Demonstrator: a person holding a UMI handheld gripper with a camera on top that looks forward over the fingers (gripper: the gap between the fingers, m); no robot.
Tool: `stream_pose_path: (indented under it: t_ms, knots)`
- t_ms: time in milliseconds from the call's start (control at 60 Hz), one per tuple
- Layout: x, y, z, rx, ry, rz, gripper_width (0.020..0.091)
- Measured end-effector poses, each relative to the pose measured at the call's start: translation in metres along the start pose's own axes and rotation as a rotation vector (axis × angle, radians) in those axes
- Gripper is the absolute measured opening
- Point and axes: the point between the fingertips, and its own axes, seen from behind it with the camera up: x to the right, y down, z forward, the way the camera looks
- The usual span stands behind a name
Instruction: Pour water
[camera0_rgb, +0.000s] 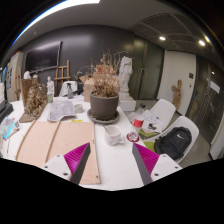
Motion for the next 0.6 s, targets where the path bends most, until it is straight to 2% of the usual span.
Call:
stream_pose_path:
  t_ms: [200,467,600]
  knots:
    - [-0.064,0.008,-0.073,0.019,-0.031,-0.021,0.0857]
    - [-0.091,0.009,-0.11,0.038,-0.02,-0.041,0.0855]
    - [-0.098,0.016,-0.114,0.014,-0.026,-0.056,0.0854]
